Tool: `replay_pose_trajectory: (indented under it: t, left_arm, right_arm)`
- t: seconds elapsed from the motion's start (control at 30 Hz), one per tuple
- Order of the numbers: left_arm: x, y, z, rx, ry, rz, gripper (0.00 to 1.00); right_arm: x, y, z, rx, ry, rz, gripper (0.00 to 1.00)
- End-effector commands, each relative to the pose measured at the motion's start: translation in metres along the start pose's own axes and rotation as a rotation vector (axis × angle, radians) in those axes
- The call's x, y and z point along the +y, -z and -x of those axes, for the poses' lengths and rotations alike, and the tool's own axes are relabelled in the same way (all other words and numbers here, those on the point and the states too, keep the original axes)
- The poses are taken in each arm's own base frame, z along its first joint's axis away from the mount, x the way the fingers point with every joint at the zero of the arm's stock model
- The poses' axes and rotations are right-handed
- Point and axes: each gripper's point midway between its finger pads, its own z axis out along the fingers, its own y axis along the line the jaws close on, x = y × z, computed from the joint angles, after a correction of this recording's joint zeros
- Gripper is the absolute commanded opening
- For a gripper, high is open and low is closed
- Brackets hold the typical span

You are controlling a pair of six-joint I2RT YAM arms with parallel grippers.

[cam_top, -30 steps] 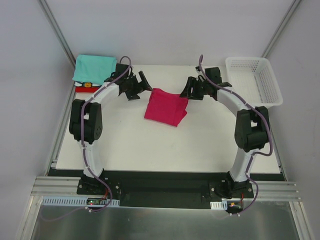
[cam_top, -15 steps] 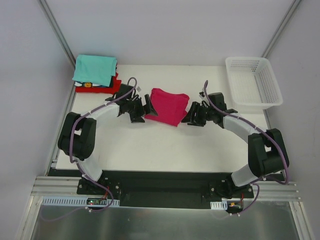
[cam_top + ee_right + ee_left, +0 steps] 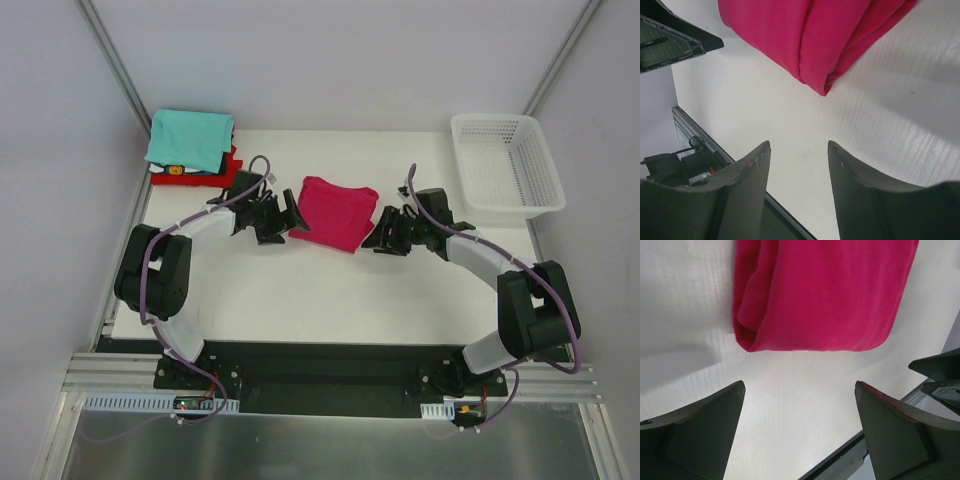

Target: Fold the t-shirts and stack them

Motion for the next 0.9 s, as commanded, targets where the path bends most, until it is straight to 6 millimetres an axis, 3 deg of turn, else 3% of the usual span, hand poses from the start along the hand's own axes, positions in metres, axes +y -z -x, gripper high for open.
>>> replay_pose_trajectory:
  t: [0.0, 0.17, 0.33, 0.43, 0.63, 0.87]
  left_arm:
    - [0.009, 0.014, 0.037, -0.124, -0.056, 0.032, 0.89]
    - [0.021, 0.017, 0.062, -0.203, -0.095, 0.099, 0.83]
    - [0.013, 0.014, 0.083, -0.274, -0.08, -0.001, 0.71]
    - [0.008, 0.005, 0.09, -0.285, -0.056, -0.074, 0.7]
    - [0.017, -0.016, 0.08, -0.232, 0.032, -0.139, 0.68]
    - [0.016, -0.016, 0.069, -0.223, 0.071, -0.179, 0.64]
  right_arm:
    - [0.021, 0.011, 0.015, -0.043, 0.062, 0.04, 0.52]
    - [0.022, 0.012, 0.014, -0.034, 0.068, 0.045, 0.52]
    - [0.021, 0.012, 0.013, -0.024, 0.071, 0.04, 0.52]
    - [0.02, 0.012, 0.012, -0.018, 0.072, 0.036, 0.52]
    - [0.018, 0.017, 0.01, -0.011, 0.078, 0.023, 0.53]
    - [0.016, 0.016, 0.013, -0.011, 0.072, 0.011, 0.53]
